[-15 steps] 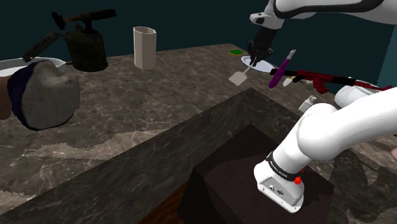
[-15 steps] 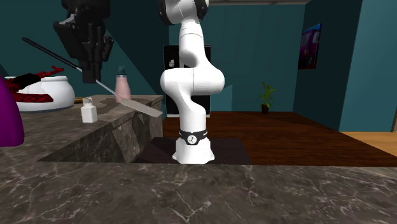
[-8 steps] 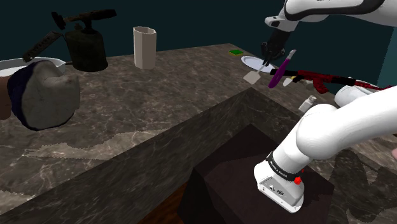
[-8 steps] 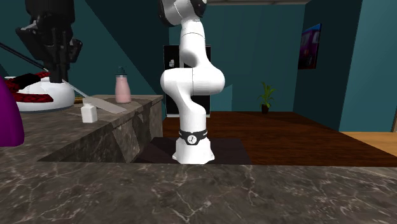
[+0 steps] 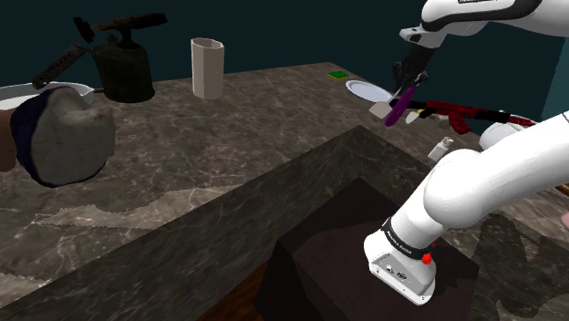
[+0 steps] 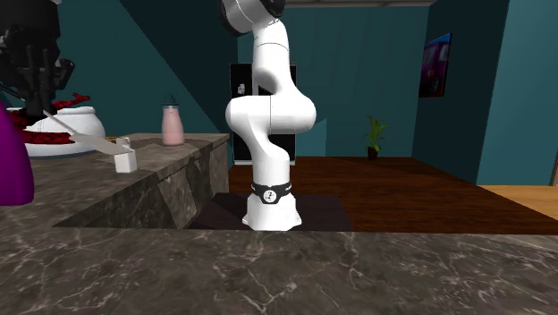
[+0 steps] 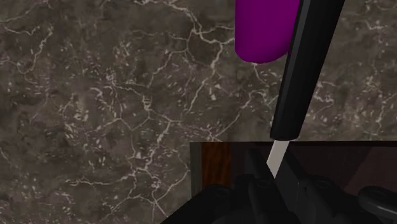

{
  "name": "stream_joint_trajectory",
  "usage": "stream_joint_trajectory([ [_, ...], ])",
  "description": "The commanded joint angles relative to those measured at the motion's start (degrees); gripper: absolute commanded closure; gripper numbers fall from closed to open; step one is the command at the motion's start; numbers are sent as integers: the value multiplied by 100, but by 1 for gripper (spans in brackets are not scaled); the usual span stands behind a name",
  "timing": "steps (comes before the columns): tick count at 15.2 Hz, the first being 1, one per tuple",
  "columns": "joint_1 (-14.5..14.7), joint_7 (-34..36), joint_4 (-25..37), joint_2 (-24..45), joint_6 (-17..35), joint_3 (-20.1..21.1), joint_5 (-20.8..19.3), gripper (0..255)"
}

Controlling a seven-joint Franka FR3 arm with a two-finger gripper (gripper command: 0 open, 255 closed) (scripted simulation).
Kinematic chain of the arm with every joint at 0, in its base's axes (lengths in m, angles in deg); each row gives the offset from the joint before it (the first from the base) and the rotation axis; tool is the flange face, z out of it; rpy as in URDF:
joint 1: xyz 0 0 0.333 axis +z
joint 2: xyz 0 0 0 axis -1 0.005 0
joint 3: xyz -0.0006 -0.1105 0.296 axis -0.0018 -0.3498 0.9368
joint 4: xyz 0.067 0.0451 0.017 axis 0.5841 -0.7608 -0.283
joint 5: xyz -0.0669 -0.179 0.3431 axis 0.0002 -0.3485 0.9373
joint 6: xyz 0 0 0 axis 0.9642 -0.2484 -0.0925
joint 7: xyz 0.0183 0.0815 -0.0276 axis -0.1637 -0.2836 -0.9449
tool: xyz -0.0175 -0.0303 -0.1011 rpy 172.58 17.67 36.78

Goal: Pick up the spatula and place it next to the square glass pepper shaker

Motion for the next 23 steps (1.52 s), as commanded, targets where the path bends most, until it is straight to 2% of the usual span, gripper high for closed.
stream_joint_trajectory([
  [1, 14, -350, 227, 193, 28, -299, 49, 255],
  [2, 38, -542, 360, 326, 56, -477, 104, 255],
  [23, 177, -656, -836, 921, 1783, -1107, 217, 255],
])
